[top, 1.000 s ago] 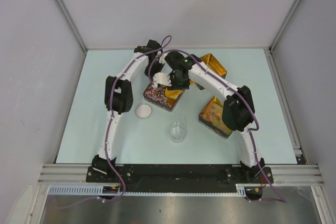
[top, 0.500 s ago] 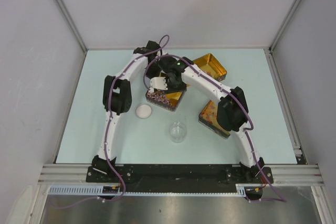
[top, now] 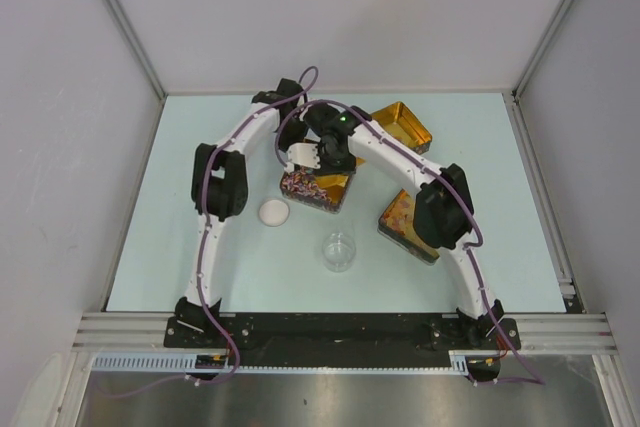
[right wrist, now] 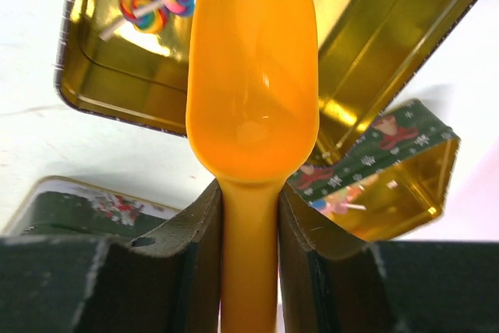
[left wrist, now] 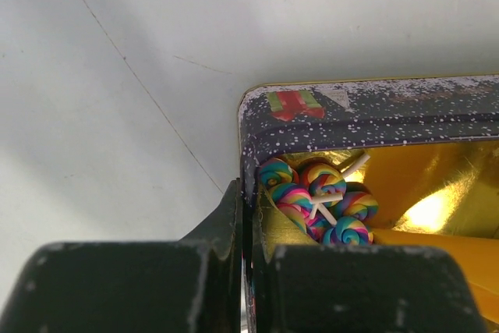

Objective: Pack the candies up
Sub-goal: Scoop the fake candies from the storage box.

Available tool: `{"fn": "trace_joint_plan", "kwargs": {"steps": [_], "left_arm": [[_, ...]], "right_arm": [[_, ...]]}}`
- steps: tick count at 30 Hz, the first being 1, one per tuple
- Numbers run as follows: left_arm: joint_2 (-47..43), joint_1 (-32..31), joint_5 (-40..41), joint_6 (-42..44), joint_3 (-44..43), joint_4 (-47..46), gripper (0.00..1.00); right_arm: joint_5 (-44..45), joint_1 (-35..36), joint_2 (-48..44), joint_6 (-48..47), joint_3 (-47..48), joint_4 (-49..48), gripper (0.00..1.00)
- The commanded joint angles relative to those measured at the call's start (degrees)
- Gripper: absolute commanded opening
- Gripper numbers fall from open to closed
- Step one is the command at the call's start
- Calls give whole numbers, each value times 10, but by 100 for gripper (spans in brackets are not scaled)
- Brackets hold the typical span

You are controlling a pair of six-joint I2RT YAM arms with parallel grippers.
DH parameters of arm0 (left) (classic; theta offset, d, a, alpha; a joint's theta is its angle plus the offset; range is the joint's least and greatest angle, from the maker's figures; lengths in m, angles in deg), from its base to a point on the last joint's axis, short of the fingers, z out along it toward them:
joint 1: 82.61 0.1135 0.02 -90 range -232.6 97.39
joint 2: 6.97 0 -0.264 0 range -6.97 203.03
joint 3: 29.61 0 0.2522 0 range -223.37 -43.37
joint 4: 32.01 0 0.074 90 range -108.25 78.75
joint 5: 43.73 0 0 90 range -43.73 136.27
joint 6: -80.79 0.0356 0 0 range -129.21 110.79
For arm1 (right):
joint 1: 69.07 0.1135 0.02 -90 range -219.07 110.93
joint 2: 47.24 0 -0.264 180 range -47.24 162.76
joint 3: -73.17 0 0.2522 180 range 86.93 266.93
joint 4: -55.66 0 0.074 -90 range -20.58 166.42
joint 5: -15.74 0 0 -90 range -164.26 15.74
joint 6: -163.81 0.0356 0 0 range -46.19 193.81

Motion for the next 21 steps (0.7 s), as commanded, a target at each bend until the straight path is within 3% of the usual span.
{"fn": "trace_joint_plan", "kwargs": {"steps": [1,21], "left_arm": [[-77,-9,-39,-34,3,-17,0],[-116,-9,-6,-45,55,-27,0]], "right_arm": [[-111,-7,9,19,32,27,0],[-247,-21,44,66,19,8,0]]}}
